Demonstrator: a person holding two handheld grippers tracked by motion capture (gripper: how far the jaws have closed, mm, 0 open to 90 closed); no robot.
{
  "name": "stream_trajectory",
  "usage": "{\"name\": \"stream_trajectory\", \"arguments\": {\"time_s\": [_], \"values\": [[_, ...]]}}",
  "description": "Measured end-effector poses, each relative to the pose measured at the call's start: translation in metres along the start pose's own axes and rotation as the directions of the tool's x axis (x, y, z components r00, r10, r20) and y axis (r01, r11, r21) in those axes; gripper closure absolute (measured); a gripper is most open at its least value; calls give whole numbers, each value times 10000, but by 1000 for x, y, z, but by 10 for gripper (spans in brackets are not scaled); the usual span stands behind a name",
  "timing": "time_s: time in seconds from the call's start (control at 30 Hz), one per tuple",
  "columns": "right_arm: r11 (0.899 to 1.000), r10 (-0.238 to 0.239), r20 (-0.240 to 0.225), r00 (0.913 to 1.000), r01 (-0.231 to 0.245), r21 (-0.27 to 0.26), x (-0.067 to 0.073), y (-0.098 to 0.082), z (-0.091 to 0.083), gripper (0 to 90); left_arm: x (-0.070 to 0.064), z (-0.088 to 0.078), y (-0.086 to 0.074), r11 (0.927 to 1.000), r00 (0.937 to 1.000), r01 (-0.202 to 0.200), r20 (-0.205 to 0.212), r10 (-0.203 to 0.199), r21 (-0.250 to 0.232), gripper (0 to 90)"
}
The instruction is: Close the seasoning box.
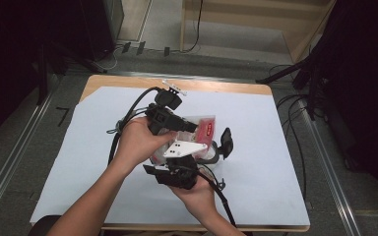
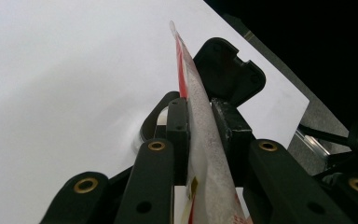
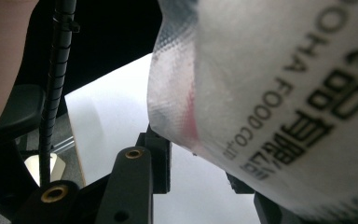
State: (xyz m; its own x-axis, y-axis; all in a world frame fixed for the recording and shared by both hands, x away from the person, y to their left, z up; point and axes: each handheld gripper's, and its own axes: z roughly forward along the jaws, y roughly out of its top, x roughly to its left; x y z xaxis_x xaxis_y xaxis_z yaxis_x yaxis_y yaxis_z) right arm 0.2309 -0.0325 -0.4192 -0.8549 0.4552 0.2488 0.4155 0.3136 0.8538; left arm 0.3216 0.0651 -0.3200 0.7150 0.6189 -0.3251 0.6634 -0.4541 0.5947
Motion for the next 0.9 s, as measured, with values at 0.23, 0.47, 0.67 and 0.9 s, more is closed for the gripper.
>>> {"name": "stream_trajectory", "arguments": {"time_s": [0.23, 0.47, 0.67, 0.9], "values": [[10000, 16, 12, 10000, -16, 26, -1, 0, -1, 683, -1, 0, -1, 10000, 10000, 76, -33, -76, -20, 780], [10000, 90, -18, 10000, -90, 25, -1, 0, -1, 665, 0, 1, -1, 10000, 10000, 24, -27, -24, 6, 780], [9999, 153, -16, 9999, -153, 8, -1, 0, -1, 666, 0, 1, -1, 10000, 10000, 18, -67, -18, 15, 779], [9998, 184, 14, 9998, -183, -33, -1, 0, -1, 666, -2, 1, -1, 10000, 10000, 58, -70, -58, -22, 780]]}}
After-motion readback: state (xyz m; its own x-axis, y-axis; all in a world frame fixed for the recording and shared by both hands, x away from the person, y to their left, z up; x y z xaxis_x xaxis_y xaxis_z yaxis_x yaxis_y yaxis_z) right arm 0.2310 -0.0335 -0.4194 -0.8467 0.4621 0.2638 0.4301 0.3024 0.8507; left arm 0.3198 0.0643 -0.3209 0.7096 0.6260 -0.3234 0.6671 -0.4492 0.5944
